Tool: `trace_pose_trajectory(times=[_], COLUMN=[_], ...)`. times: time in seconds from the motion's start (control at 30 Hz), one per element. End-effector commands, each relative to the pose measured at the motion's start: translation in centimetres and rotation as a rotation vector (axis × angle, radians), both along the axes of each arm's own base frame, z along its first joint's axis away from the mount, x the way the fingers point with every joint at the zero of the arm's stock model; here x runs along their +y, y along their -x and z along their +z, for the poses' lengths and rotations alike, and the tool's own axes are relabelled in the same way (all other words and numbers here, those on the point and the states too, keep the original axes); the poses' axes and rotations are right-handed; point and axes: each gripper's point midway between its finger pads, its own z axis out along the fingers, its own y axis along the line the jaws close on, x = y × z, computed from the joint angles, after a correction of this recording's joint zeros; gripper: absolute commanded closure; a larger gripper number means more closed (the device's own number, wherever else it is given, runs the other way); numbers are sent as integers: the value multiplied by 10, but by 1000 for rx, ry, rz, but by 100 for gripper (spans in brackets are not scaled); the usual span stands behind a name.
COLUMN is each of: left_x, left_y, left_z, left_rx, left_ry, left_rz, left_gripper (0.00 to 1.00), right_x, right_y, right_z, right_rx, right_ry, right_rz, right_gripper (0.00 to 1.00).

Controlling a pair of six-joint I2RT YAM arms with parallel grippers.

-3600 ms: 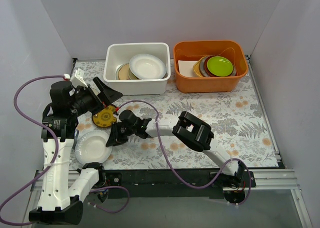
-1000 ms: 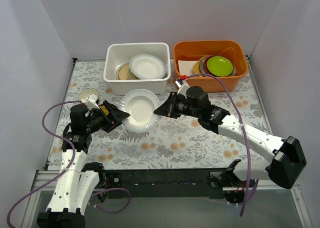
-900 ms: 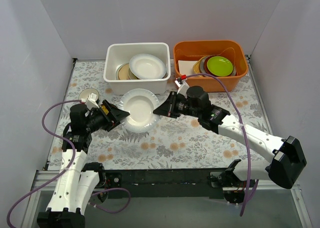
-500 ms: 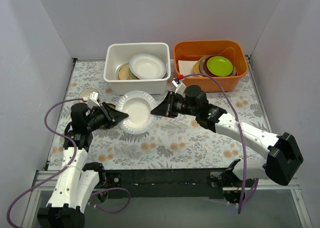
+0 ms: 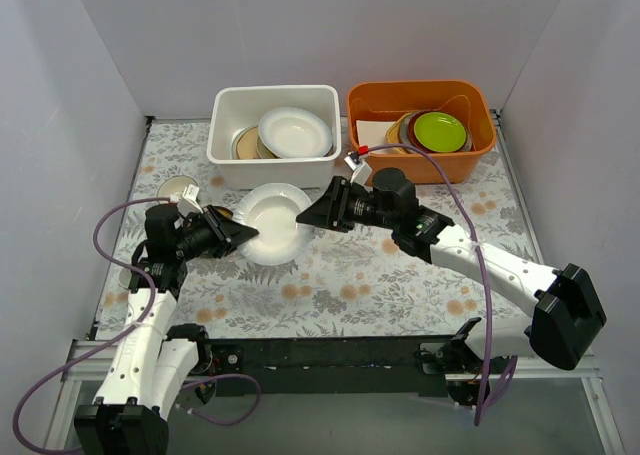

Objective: Place the plates into the plastic bin on the countertop
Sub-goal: Place the plate in the plastic bin.

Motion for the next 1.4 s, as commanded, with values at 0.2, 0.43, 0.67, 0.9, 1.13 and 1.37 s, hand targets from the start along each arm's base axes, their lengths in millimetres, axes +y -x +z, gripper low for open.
trace_pose_trajectory(times=[0.2,0.43,0.67,0.9,1.13,1.37], left_x=[-4,-6,-5,-4,-4,-17], left_y=[-12,-27,-55,-98,-152,-204], left_z=[55,85,99,114,124,131], left_rx=[-116,-157,-168,-179,-187,-174], left_ry=[67,110,90,60,29,-21], left_rz=[-7,-2,-1,-9,-12,-30], left_gripper=[100,100,100,100,100,100], right_x=[-4,-18,-48,-71,-79,-92], right_y=[-4,-10,-20,-23,-18,5], right_z=[25,11,12,19,-7,-66], right_rx=[-62,-41,-47,-74,-44,36], right_ry=[-61,-39,-62,-60,-18,30], right_rz=[-19,-61,-138,-183,-170,-153], right_gripper=[41,40,38,37,36,36])
